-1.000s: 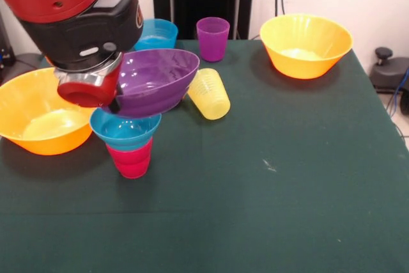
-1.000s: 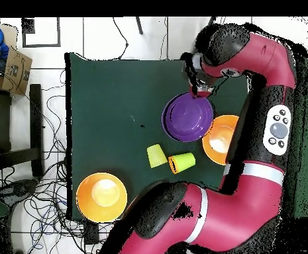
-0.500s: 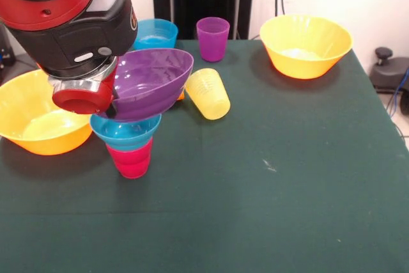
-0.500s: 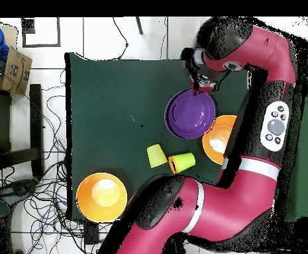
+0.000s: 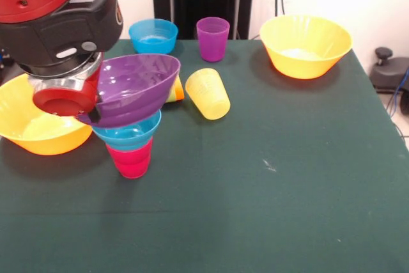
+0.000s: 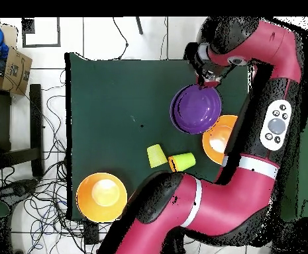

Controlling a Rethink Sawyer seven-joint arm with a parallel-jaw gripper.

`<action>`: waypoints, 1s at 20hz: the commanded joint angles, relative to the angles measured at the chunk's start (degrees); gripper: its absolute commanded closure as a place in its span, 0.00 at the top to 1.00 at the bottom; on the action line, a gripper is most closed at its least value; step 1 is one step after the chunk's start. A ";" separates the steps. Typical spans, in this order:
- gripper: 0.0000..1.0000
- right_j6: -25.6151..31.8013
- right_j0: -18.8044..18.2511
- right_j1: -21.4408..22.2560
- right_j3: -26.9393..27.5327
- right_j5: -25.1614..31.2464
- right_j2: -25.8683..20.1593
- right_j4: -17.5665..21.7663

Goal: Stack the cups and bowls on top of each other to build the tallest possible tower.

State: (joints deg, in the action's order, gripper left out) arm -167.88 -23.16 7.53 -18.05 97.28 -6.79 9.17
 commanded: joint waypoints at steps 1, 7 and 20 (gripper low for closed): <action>0.00 18.06 0.12 -2.09 7.20 7.51 -3.84 5.71; 0.00 22.12 -1.25 -3.42 12.17 10.70 -5.43 9.38; 0.00 23.98 -2.68 -2.98 12.49 12.29 -13.68 17.31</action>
State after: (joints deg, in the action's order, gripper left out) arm -158.75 -25.68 3.92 -4.66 104.05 -11.18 20.15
